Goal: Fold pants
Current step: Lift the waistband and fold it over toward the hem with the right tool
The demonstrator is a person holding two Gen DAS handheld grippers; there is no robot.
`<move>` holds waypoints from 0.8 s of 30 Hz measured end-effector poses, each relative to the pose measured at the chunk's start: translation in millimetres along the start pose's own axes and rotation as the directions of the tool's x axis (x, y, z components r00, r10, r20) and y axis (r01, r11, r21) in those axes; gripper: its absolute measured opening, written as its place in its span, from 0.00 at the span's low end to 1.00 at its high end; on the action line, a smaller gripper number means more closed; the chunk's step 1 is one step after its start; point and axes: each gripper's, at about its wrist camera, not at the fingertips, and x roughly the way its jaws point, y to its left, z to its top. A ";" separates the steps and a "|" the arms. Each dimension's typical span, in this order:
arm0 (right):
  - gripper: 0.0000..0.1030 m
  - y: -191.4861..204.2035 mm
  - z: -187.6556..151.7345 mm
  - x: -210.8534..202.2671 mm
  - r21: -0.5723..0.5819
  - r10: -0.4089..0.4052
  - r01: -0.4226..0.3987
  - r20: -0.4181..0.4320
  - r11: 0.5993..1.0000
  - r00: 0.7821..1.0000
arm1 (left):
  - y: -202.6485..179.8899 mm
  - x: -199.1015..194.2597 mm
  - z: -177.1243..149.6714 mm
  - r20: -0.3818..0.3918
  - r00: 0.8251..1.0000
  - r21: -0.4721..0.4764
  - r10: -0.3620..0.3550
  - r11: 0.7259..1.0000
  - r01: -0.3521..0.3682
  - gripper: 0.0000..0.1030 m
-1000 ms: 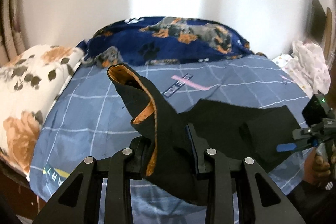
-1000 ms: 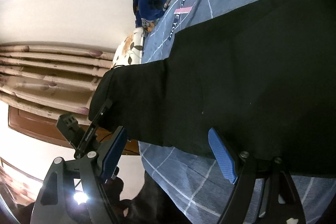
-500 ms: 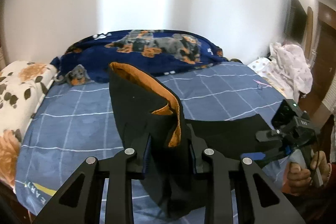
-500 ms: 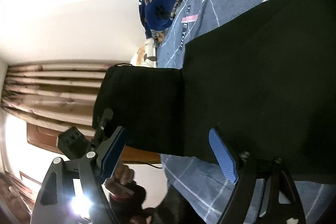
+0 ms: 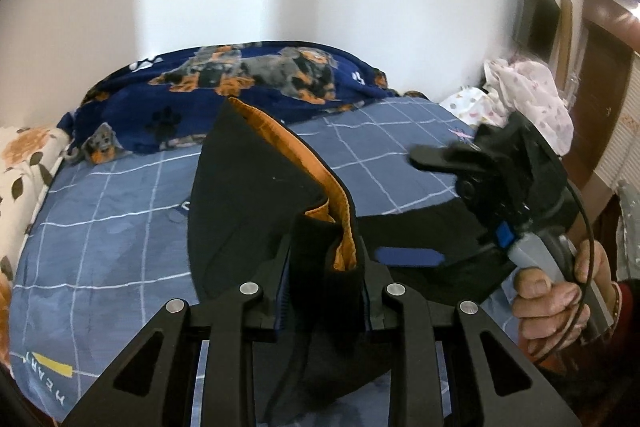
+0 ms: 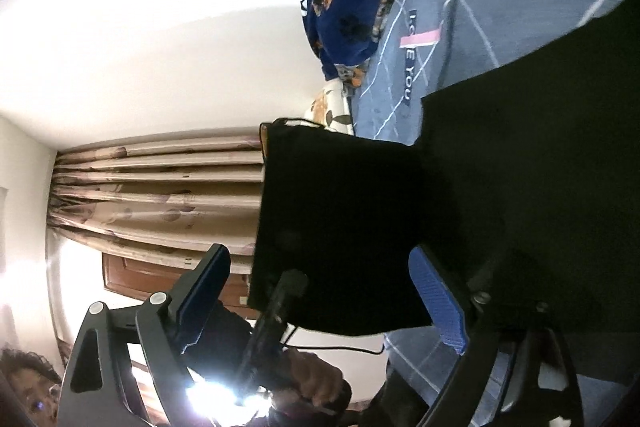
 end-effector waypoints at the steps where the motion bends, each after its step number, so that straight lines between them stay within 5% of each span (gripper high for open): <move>1: 0.88 1.2 1.4 2.9 0.000 0.000 0.000 -0.006 1.000 1.000 | -4.6 2.2 -0.1 -0.005 1.000 0.010 -0.002 1.000 0.002 0.26; 14: 0.83 22.8 20.0 14.0 -0.098 -0.130 0.122 -0.079 0.988 0.988 | -44.6 26.3 -5.2 -0.056 0.998 0.123 -0.004 0.992 0.011 0.26; 24: 0.74 24.9 20.8 25.7 -0.157 -0.269 0.244 -0.168 0.957 0.948 | -61.1 40.9 -11.8 -0.078 0.996 0.201 0.041 0.979 -0.024 0.26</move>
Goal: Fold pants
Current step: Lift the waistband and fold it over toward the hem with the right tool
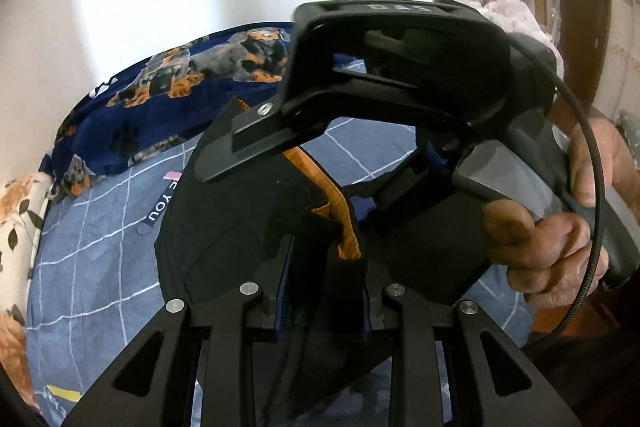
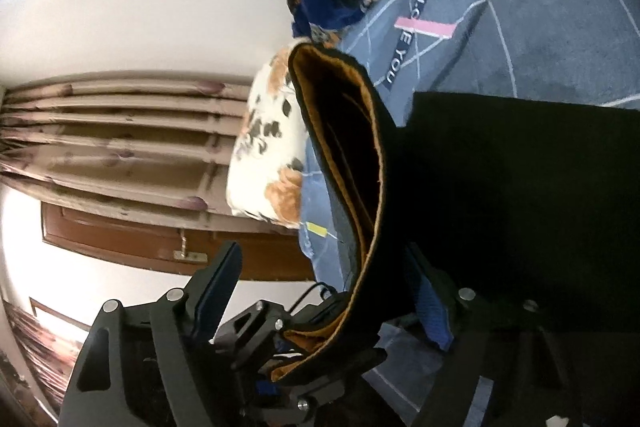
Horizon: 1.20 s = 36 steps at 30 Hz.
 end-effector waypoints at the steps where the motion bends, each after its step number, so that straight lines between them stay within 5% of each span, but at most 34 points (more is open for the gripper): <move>1: 0.73 -0.6 -0.2 0.3 0.000 -0.004 0.004 -0.002 1.000 1.000 | -1.5 1.1 -0.4 -0.002 1.000 0.010 0.006 1.000 -0.006 0.26; 3: 0.70 -1.0 0.2 1.1 0.002 -0.016 0.016 -0.005 1.000 1.000 | -4.5 2.2 -1.2 -0.004 1.000 0.024 0.017 1.000 -0.016 0.26; 8: 0.32 -7.0 0.0 2.0 0.008 -0.094 0.094 -0.006 0.996 0.996 | -6.8 5.2 -3.2 -0.003 0.999 0.053 0.046 0.998 -0.046 0.26; 10: 0.24 -12.6 -0.3 0.5 0.024 -0.111 0.111 -0.002 0.994 0.994 | -7.3 6.8 -3.7 -0.009 0.999 0.059 0.045 0.997 -0.044 0.26; 24: 0.17 -12.2 -6.7 -6.9 -0.009 -0.130 0.131 0.062 0.991 0.990 | -19.3 8.2 -6.3 -0.005 0.997 0.128 0.082 0.988 -0.081 0.32; 36: 0.15 -22.6 -11.8 -25.6 0.022 -0.124 0.123 0.115 0.992 0.986 | -30.5 0.6 -10.0 0.006 0.997 0.150 0.081 0.985 -0.081 0.57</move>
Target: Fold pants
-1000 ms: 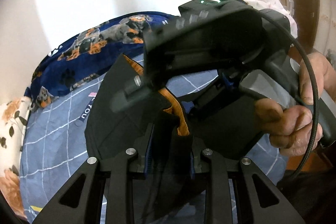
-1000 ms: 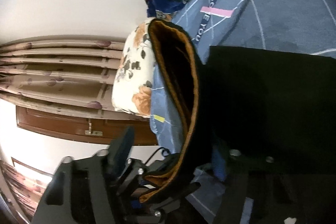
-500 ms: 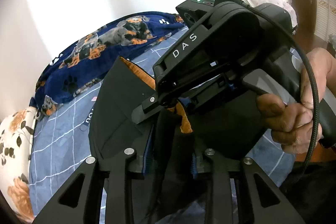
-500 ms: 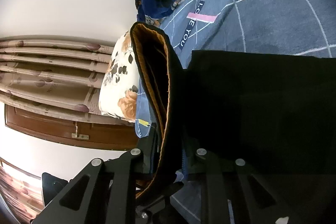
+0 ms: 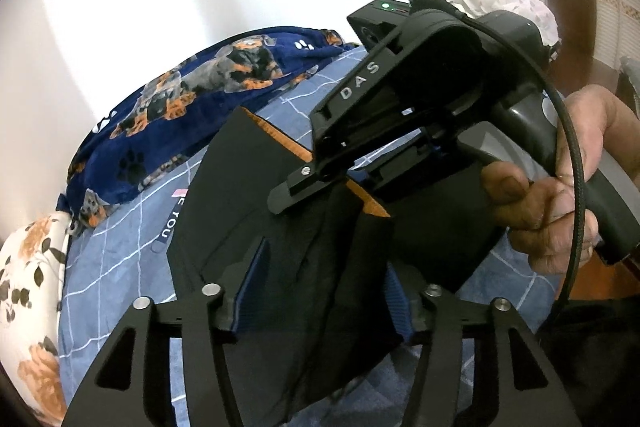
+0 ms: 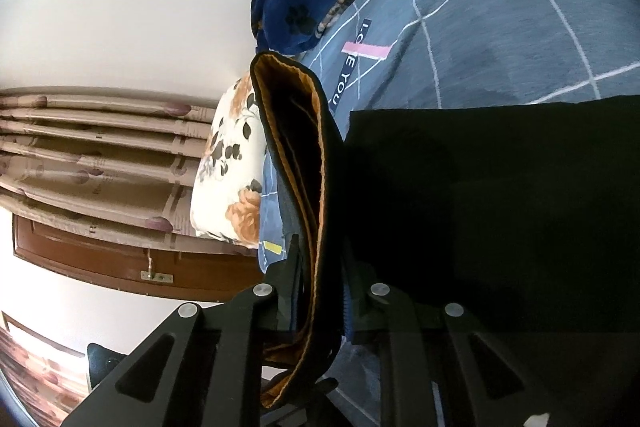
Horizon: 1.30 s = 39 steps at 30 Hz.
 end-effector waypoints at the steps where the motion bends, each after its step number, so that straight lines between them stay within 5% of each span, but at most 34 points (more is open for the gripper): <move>1: 0.15 -0.4 -0.6 -1.1 0.000 -0.001 0.001 0.004 1.000 1.000 | 0.0 -0.9 0.3 0.002 1.000 -0.001 0.002 1.000 -0.002 0.60; 10: 0.14 -8.4 -6.8 -18.9 0.013 -0.007 0.006 0.037 1.000 0.999 | 2.7 -5.4 -1.0 0.003 1.000 -0.023 0.001 1.000 -0.001 0.75; 24: 0.12 -36.1 1.6 -58.7 0.116 0.022 -0.039 0.147 0.992 0.989 | 15.1 -6.4 -9.8 0.004 1.000 -0.086 -0.007 0.996 0.007 0.77; 30: 0.43 -35.2 8.4 -50.7 0.076 -0.087 0.078 0.118 0.994 0.989 | 35.2 -20.8 -25.9 0.039 0.997 -0.125 0.060 0.991 -0.055 0.77; 39: 0.50 -38.2 20.5 -20.0 0.006 -0.206 0.206 0.046 0.979 0.978 | 85.6 -4.1 -48.3 -0.051 0.993 -0.292 0.106 0.949 -0.116 0.81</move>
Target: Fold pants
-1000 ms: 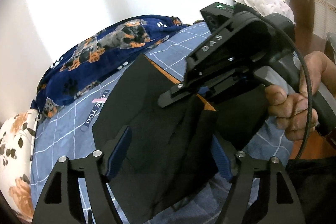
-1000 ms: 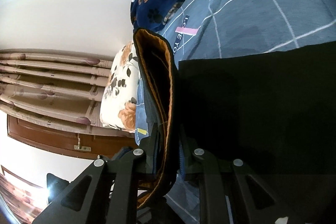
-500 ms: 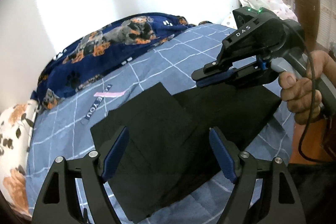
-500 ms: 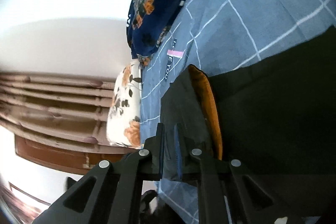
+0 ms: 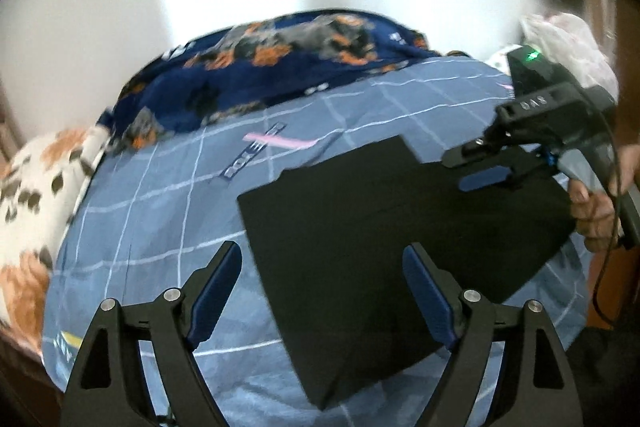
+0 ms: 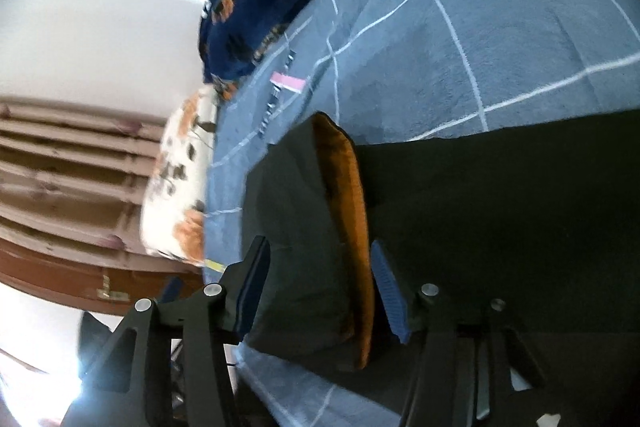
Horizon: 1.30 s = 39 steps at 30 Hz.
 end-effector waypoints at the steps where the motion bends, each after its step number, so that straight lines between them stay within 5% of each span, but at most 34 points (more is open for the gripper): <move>1: 0.50 0.6 1.1 4.1 -0.009 -0.015 0.015 -0.007 1.000 1.000 | 4.1 2.7 -1.8 -0.007 1.000 -0.012 0.008 1.000 -0.008 0.81; 8: 0.52 -2.9 8.4 28.0 -0.020 -0.051 0.050 -0.061 0.999 0.997 | 27.5 23.2 -14.1 -0.071 0.997 -0.092 0.010 0.996 -0.017 0.81; 15: 0.57 2.9 5.6 39.7 0.005 0.117 -0.118 -0.151 0.993 0.982 | 41.5 37.6 -22.1 -0.130 0.991 -0.151 -0.026 0.989 0.007 0.81; 21: 0.57 7.0 5.4 49.3 -0.025 0.076 -0.081 -0.166 0.996 0.983 | 46.6 43.2 -23.8 -0.149 0.988 -0.173 -0.029 0.985 0.003 0.81; 22: 0.55 11.3 5.6 51.9 -0.040 0.060 -0.067 -0.166 0.997 0.984 | 47.4 43.8 -23.7 -0.153 0.988 -0.178 -0.032 0.984 0.004 0.81; 25: 0.22 18.8 6.1 53.6 -0.086 -0.033 0.020 -0.157 0.996 0.987 | 50.5 43.2 -22.7 -0.156 0.987 -0.197 -0.036 0.980 0.005 0.81; 26: 0.17 20.3 6.6 54.6 -0.085 -0.039 0.026 -0.150 0.996 0.988 | 51.1 42.4 -21.8 -0.154 0.987 -0.199 -0.036 0.980 0.005 0.81; 39: 0.13 24.6 -13.1 -12.3 -0.048 0.065 -0.064 0.014 0.997 0.998 | 40.3 24.5 -5.2 -0.100 0.995 -0.142 -0.028 0.990 0.014 0.84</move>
